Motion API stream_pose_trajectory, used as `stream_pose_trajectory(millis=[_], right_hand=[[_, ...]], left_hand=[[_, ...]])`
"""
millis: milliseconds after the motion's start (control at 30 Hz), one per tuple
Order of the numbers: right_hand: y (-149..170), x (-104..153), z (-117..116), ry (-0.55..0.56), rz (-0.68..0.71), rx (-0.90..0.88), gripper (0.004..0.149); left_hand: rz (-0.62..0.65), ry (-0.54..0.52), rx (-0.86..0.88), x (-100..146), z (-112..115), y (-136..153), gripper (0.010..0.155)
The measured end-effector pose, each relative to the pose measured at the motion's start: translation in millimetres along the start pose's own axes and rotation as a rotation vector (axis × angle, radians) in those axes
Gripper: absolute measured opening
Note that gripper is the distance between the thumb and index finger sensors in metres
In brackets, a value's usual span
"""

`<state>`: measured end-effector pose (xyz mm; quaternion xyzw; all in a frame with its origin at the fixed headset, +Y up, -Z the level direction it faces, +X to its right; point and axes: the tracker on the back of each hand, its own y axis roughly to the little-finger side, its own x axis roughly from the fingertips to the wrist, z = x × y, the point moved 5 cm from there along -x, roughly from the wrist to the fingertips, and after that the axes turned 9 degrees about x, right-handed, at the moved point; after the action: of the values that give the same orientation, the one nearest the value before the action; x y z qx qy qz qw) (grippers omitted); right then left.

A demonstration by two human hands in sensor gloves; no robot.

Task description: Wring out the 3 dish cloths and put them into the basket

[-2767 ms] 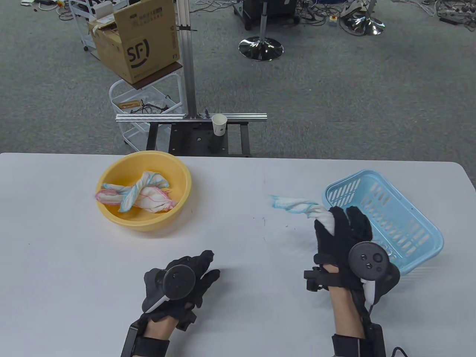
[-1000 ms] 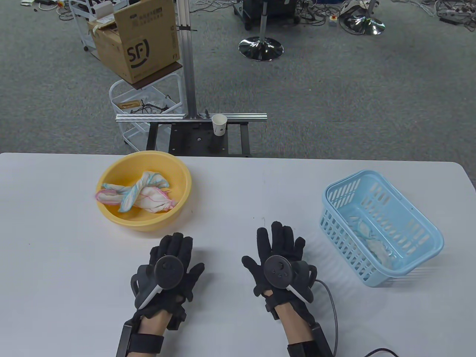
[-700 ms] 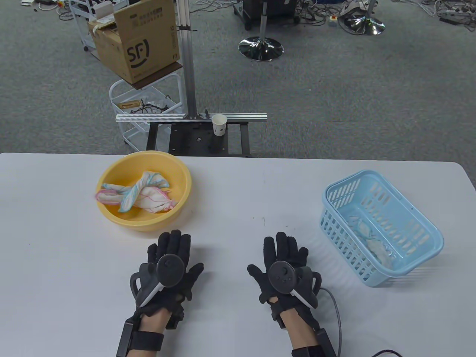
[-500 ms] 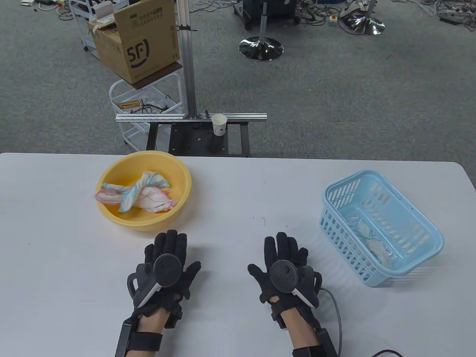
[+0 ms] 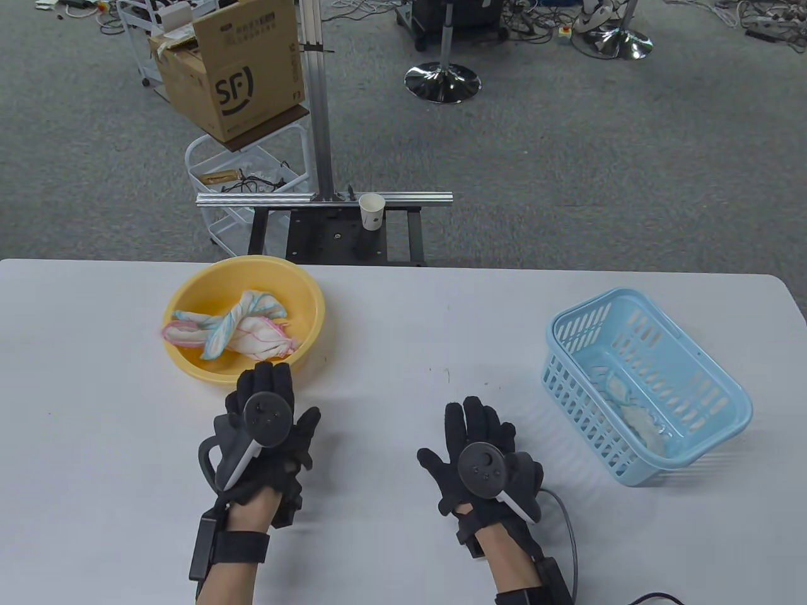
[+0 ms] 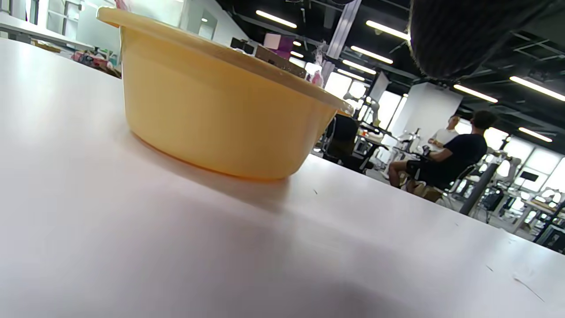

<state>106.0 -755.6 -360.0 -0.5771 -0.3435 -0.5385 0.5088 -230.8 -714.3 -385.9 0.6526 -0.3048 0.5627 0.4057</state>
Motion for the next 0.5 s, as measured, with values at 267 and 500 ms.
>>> stream_pose_trajectory(millis=[267,500], right_hand=[[1.4,0.5,0.9,0.0,-0.001,-0.02,0.085],[7.1,1.2,0.1,0.0,-0.009,-0.054,0.084]], left_hand=[[-0.092,0.081,0.078,-44.9,-10.0,0.4,0.092],[-0.164,0.168,0.059,-80.7,8.0,1.5,0.086]])
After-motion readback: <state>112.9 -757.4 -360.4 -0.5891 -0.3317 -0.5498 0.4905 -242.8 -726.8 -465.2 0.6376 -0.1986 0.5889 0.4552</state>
